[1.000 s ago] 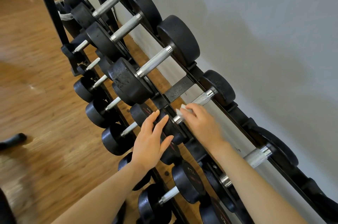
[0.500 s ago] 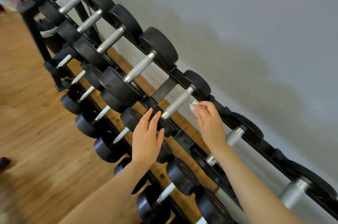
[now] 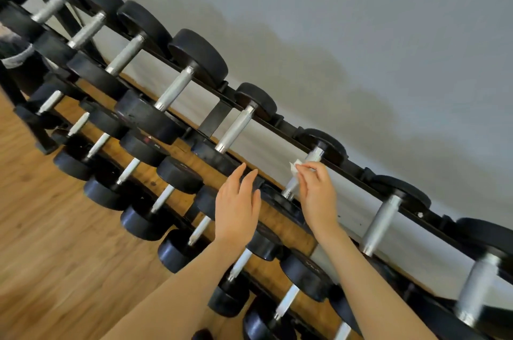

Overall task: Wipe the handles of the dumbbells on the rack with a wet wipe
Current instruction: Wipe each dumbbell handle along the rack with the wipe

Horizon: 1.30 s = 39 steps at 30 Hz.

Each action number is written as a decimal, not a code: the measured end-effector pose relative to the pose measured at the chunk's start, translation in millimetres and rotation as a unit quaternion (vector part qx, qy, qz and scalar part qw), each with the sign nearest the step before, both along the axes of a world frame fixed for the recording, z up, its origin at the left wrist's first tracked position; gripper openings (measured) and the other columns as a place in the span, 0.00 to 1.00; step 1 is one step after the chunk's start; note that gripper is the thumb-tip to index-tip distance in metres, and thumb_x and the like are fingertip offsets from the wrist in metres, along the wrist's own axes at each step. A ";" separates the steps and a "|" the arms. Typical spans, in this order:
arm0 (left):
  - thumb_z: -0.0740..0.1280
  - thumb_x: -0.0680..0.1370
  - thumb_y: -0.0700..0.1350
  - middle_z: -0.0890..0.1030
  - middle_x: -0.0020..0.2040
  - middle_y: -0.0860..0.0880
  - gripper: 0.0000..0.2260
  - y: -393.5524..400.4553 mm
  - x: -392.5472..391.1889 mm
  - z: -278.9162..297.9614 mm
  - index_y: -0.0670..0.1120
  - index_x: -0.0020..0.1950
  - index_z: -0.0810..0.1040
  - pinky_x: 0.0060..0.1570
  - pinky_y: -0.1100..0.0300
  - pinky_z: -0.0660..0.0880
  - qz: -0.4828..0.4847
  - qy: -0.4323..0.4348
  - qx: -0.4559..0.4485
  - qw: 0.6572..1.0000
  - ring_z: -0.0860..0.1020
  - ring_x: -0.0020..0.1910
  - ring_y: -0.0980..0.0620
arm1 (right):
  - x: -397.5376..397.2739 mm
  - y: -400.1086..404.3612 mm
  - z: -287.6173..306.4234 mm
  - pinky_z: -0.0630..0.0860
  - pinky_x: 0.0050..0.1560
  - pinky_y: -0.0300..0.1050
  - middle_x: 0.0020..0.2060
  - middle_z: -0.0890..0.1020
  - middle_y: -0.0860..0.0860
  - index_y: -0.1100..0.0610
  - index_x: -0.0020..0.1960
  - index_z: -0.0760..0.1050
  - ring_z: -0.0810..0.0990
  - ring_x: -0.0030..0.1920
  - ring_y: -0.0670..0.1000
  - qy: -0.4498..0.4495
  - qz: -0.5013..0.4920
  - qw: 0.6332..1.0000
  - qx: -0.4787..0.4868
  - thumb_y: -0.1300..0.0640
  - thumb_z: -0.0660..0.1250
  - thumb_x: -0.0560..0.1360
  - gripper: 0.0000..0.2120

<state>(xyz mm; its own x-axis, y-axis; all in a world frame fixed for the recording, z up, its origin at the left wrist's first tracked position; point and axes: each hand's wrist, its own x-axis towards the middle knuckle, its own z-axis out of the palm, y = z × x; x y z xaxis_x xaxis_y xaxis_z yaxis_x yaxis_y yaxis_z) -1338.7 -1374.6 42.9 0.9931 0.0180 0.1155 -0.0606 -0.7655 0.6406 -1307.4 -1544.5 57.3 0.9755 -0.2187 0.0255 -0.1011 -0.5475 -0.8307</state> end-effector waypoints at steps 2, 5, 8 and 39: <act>0.62 0.81 0.45 0.70 0.73 0.43 0.19 -9.8 -4.7 -4.8 0.44 0.71 0.73 0.68 0.43 0.69 -0.002 0.000 0.002 1.000 0.70 0.71 0.42 | -5.3 -7.4 -6.6 0.66 0.44 0.20 0.44 0.72 0.33 0.58 0.61 0.75 0.70 0.47 0.24 -0.013 0.000 1.000 -0.009 0.55 0.60 0.81 0.12; 0.60 0.81 0.47 0.70 0.73 0.44 0.19 -26.6 -8.4 -8.6 0.46 0.71 0.73 0.69 0.44 0.69 0.008 0.008 0.000 1.000 0.70 0.71 0.43 | -8.7 -18.3 -14.7 0.66 0.45 0.21 0.46 0.72 0.33 0.58 0.62 0.75 0.71 0.49 0.25 -0.010 0.018 1.000 -0.013 0.57 0.60 0.82 0.12; 0.59 0.82 0.48 0.67 0.75 0.47 0.19 -44.6 -5.5 -7.9 0.47 0.73 0.70 0.72 0.45 0.66 0.013 0.027 0.001 1.000 0.66 0.74 0.46 | -6.9 -30.6 -18.4 0.67 0.46 0.20 0.48 0.70 0.33 0.59 0.62 0.74 0.70 0.52 0.26 -0.026 0.053 0.998 -0.035 0.58 0.60 0.82 0.11; 0.54 0.81 0.54 0.70 0.73 0.47 0.23 -100.8 11.9 -27.2 0.44 0.70 0.73 0.71 0.51 0.66 0.121 0.029 0.008 0.992 0.68 0.72 0.49 | 36.3 -60.3 -55.3 0.78 0.44 0.41 0.50 0.80 0.56 0.62 0.56 0.80 0.78 0.50 0.53 -0.208 0.062 0.970 -0.113 0.59 0.66 0.77 0.11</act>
